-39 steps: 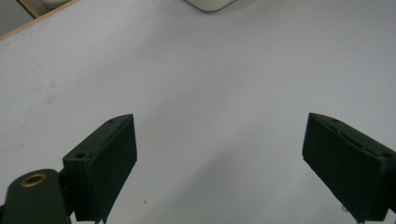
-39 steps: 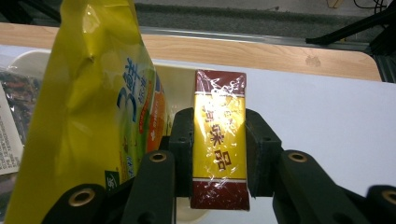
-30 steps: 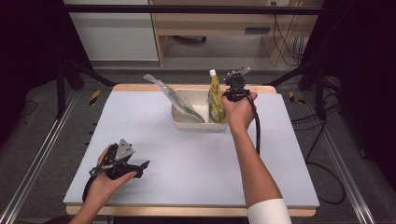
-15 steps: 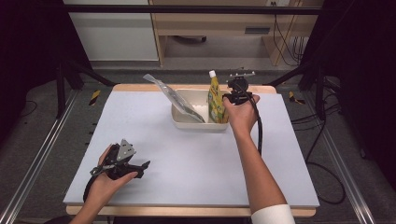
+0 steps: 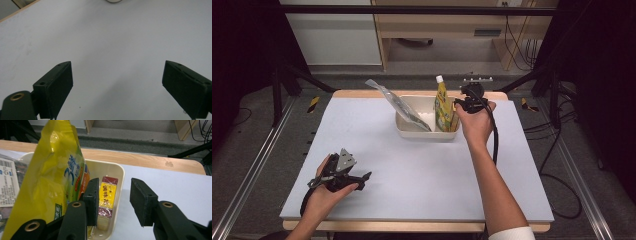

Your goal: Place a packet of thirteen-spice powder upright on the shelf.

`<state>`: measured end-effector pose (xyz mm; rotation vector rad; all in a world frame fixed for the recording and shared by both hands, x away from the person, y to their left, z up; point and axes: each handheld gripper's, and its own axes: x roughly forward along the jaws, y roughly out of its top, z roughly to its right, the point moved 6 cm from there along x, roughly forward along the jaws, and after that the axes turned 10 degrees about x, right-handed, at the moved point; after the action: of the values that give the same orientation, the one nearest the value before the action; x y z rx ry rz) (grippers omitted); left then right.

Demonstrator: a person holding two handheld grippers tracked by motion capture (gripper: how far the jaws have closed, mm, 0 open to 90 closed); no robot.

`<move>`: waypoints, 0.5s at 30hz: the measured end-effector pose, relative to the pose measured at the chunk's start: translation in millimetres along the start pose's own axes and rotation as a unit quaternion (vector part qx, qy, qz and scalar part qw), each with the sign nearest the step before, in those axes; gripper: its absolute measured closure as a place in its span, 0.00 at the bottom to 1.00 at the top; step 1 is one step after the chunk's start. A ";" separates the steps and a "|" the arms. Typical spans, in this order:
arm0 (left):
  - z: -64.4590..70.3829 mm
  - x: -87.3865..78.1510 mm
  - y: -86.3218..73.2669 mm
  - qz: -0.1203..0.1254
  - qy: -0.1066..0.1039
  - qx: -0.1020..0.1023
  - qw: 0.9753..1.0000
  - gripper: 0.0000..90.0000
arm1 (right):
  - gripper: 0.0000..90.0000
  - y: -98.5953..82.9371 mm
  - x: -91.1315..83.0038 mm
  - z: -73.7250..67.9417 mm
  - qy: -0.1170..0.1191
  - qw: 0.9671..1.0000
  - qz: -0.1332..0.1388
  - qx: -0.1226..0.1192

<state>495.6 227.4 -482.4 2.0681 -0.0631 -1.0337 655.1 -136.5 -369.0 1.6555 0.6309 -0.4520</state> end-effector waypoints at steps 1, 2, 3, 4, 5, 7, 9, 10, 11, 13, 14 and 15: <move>0.5 0.5 0.4 0.005 0.001 -0.006 1.000 0.10 | 0.66 0.0 -1.3 -0.3 0.004 1.000 0.002 0.001; 0.1 0.3 0.3 0.004 0.001 -0.006 1.000 0.10 | 0.64 -0.1 -3.1 -0.4 0.007 1.000 0.005 0.002; -0.2 0.2 -0.1 0.002 0.001 -0.005 1.000 0.10 | 0.63 -0.2 -4.3 -0.8 0.010 1.000 0.007 0.003; -0.4 0.2 -0.4 0.002 0.001 -0.005 1.000 0.10 | 0.62 -0.2 -6.4 -1.0 0.016 1.000 0.013 0.002; -0.7 0.2 -0.7 0.002 0.002 -0.006 1.000 0.10 | 0.62 -0.6 -7.9 -0.8 0.017 1.000 0.014 0.001; -2.1 -0.1 -2.0 -0.003 0.003 -0.004 1.000 0.10 | 0.59 -1.7 -11.7 -0.6 0.025 0.999 0.020 0.000; -3.2 -0.5 -2.3 -0.001 0.005 -0.007 1.000 0.09 | 0.58 -2.4 -15.8 0.2 0.028 0.999 0.027 -0.005; -3.9 -0.7 -2.5 -0.001 0.007 -0.008 1.000 0.09 | 0.56 -2.8 -19.0 1.0 0.032 0.999 0.033 -0.008; -4.6 -0.9 -2.7 -0.001 0.008 -0.010 1.000 0.09 | 0.54 -3.5 -21.9 1.3 0.035 0.999 0.036 -0.006; -5.9 -1.2 -3.0 0.000 0.010 -0.014 1.000 0.08 | 0.49 -5.7 -26.9 2.5 0.041 0.998 0.040 -0.012; -6.4 -1.3 -3.2 0.000 0.011 -0.014 1.000 0.08 | 0.47 -7.3 -29.3 2.6 0.045 0.998 0.040 -0.014; -7.1 -1.5 -3.5 0.000 0.012 -0.015 1.000 0.08 | 0.45 -8.4 -31.1 2.9 0.047 0.998 0.041 -0.017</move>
<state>498.5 234.8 -481.4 2.0527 -0.0359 -1.0043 625.8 -143.2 -356.8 1.6709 0.6340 -0.3053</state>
